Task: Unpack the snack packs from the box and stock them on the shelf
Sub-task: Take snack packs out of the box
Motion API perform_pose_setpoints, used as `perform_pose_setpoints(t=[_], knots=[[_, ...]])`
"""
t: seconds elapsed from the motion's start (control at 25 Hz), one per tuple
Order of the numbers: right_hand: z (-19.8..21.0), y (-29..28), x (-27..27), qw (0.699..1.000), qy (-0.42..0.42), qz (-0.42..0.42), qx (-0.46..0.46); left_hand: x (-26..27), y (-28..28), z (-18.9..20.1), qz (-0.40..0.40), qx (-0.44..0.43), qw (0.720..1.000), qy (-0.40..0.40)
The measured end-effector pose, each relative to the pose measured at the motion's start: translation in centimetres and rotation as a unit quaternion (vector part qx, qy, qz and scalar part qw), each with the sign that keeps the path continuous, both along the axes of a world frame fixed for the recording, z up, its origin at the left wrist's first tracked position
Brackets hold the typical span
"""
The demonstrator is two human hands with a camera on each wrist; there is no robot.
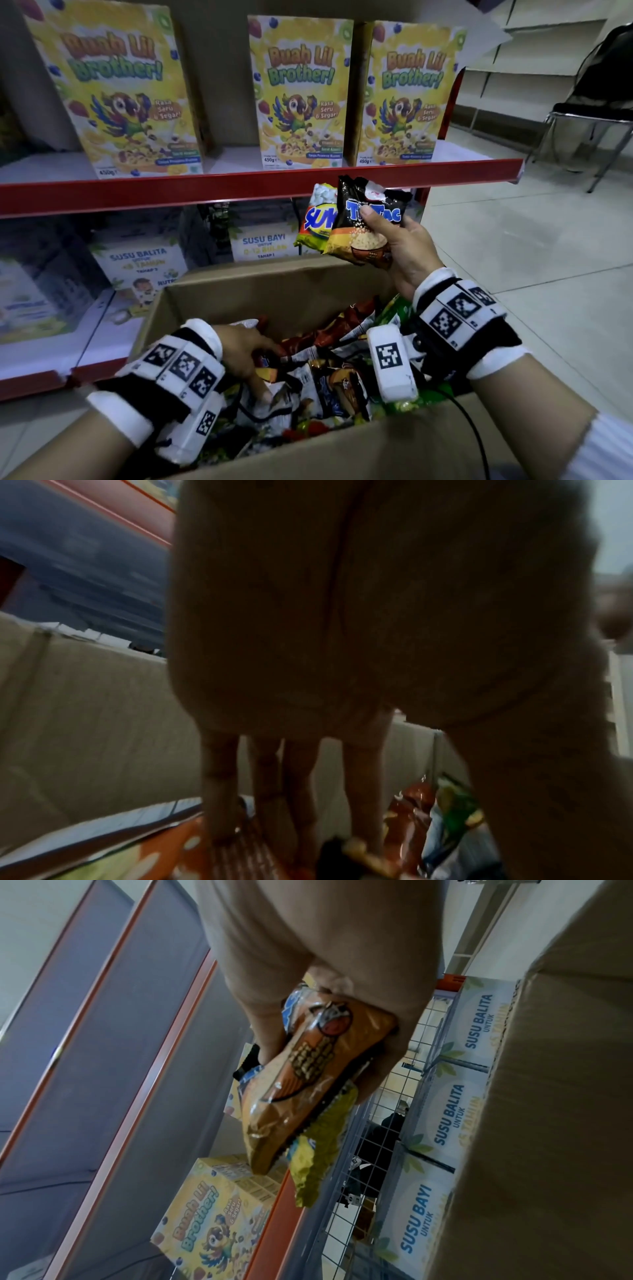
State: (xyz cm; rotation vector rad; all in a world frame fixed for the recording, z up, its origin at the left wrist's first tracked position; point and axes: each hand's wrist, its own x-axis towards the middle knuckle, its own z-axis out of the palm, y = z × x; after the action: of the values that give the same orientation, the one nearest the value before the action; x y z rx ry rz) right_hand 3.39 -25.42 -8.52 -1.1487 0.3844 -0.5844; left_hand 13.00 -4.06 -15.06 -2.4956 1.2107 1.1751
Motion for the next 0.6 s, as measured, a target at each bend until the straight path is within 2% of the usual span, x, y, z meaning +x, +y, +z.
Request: perform_pose_setpoints(t=[0.12, 0.2, 0.28, 0.36, 0.44, 0.52, 0.56, 0.6], knots=[[0.2, 0.3, -0.1, 1.000, -0.001, 0.025, -0.014, -0.3, -1.1, -2.0, -0.056, 0.027, 0.995, -0.082], [0.4, 0.5, -0.2, 0.999, -0.006, 0.039, -0.010, -0.2, -1.3, -2.5, -0.047, 0.008, 0.996, -0.081], [0.7, 0.5, -0.3, 0.999, -0.008, 0.051, 0.001, 0.4, -0.9, -1.5, -0.033, -0.068, 0.996, -0.051], [0.9, 0.4, -0.4, 0.998, -0.018, 0.062, 0.025, 1.4, 0.1, 0.8, 0.014, -0.213, 0.975, -0.067], [1.3, 0.2, -0.5, 0.994, -0.038, 0.073, 0.072, 2.1, 0.9, 3.3, 0.107, -0.378, 0.916, -0.079], [1.6, 0.1, -0.5, 0.987, -0.056, 0.093, 0.120, 2.1, 1.3, 5.6, 0.188, -0.516, 0.835, -0.027], [1.8, 0.1, -0.6, 0.983, -0.065, 0.107, 0.137, 2.1, 1.4, 6.4, 0.198, -0.570, 0.797, 0.006], [2.0, 0.0, -0.7, 0.978, -0.072, 0.122, 0.151, 2.1, 1.5, 7.2, 0.188, -0.607, 0.772, 0.017]])
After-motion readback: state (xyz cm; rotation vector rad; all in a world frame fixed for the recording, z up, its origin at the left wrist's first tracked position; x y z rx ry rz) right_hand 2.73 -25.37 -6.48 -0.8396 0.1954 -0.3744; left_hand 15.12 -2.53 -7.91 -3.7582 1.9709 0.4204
